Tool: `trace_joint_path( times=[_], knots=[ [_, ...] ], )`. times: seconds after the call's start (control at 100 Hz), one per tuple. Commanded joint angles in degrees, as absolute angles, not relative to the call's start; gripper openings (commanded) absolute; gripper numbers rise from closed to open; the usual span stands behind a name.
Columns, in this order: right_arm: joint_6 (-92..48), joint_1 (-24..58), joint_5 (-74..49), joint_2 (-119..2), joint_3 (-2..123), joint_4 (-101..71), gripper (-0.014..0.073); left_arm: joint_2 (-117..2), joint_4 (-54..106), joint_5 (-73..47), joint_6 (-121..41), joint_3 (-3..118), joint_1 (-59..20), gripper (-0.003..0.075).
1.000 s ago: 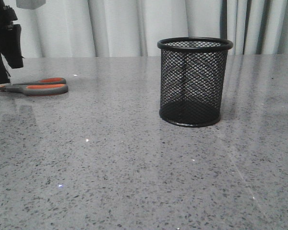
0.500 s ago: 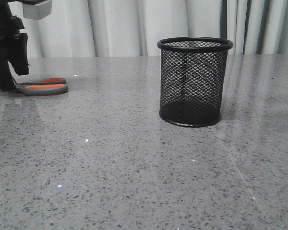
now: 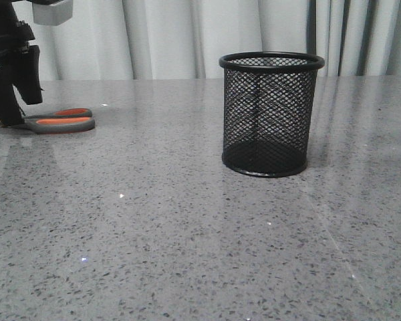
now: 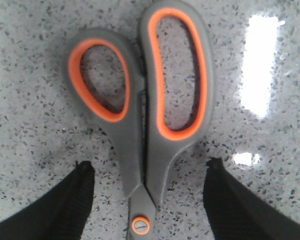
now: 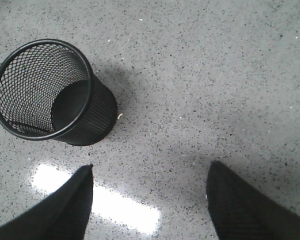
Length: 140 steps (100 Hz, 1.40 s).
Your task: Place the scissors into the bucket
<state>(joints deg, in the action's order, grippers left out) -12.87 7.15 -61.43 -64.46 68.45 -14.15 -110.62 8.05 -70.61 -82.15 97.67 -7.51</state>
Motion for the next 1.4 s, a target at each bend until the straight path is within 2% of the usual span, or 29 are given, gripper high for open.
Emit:
trace_joint_path(
  times=[0.0, 1.09, 1.39],
  knots=[
    [-13.63, 7.19, -59.13, -63.79, 70.29, -14.77, 0.0437, -107.65, 9.63, -70.17, -82.17, 99.47, -7.83, 0.0442],
    [-13.63, 7.19, -59.63, -63.79, 70.29, -14.88, 0.0437, -109.41, 11.10, -72.56, -81.75, 99.47, -7.83, 0.0441],
    [-13.63, 7.19, -59.63, -63.79, 70.29, -14.88, 0.0437, -109.46, 5.73, -72.49, -82.10, 99.47, -7.83, 0.0441]
  ],
)
